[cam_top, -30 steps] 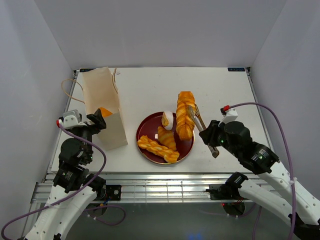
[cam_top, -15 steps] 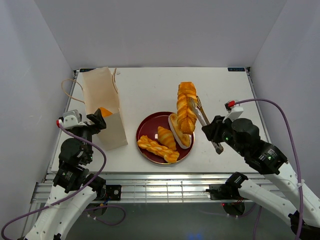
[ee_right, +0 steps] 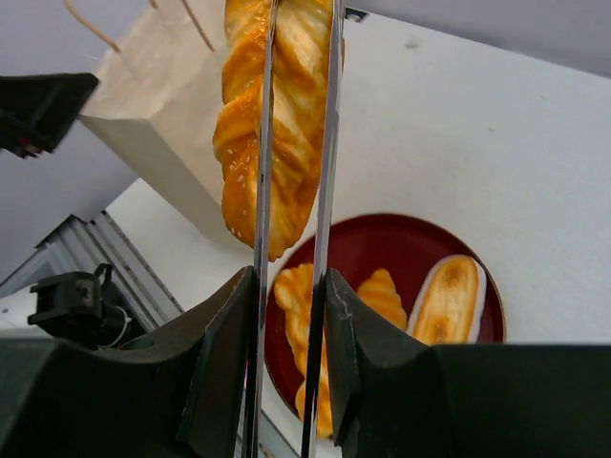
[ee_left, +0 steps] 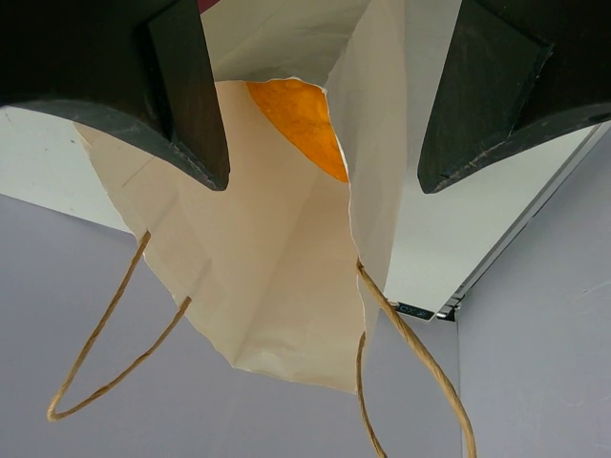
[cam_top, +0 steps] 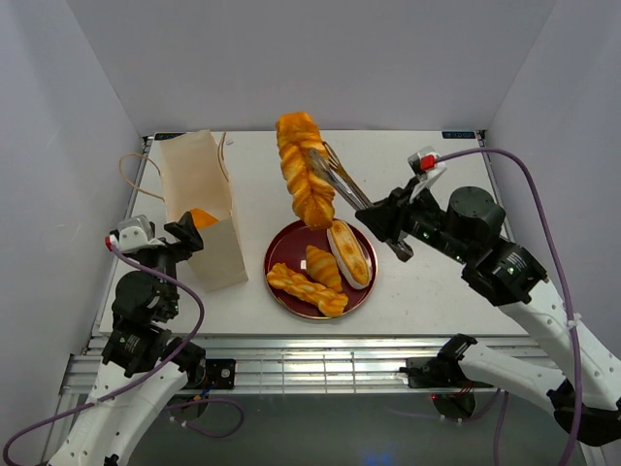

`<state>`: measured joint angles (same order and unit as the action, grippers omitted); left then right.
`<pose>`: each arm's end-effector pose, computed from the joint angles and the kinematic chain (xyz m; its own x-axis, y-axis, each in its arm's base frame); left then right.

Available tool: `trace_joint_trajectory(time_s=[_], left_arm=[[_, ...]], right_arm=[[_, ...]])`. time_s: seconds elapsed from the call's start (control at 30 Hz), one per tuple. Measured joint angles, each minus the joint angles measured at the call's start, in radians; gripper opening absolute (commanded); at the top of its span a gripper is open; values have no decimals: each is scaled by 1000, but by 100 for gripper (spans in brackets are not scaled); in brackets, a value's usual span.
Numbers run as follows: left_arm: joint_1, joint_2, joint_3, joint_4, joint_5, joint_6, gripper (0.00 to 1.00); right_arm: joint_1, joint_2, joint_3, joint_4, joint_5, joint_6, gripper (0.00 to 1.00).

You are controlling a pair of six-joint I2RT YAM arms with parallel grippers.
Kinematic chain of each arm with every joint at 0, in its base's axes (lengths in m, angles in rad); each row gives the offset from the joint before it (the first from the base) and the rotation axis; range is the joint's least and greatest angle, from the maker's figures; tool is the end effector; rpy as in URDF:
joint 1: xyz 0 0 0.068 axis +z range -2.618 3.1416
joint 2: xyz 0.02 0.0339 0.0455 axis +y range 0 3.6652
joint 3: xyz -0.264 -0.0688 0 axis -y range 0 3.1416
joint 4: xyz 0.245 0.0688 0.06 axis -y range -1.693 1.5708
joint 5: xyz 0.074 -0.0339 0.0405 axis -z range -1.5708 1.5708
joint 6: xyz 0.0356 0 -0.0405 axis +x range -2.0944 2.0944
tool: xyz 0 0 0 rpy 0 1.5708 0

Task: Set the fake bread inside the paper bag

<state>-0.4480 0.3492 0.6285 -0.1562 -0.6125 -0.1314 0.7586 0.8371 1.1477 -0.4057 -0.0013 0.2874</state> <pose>0.0929 -0.0219 0.3417 0.1307 -0.1817 -0.9746 -0.1440 0.9692 -0.2000 0.1214 0.1151 0.4312 -0.2614 0.1428 -0.9546 -0.6411 0.7137 0.2823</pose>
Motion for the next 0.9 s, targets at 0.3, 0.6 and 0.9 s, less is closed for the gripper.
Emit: trace_joint_trajectory(time_s=[0.3, 0.6, 0.9], left_arm=[[0, -5, 0, 0, -9, 0, 90], [-1, -6, 0, 0, -17, 0, 90], [-5, -6, 0, 0, -20, 0, 89]], right_arm=[[1, 269, 203, 253, -330, -25, 30], [54, 499, 407, 406, -476, 13, 30], [107, 649, 470, 520, -324, 50, 29]])
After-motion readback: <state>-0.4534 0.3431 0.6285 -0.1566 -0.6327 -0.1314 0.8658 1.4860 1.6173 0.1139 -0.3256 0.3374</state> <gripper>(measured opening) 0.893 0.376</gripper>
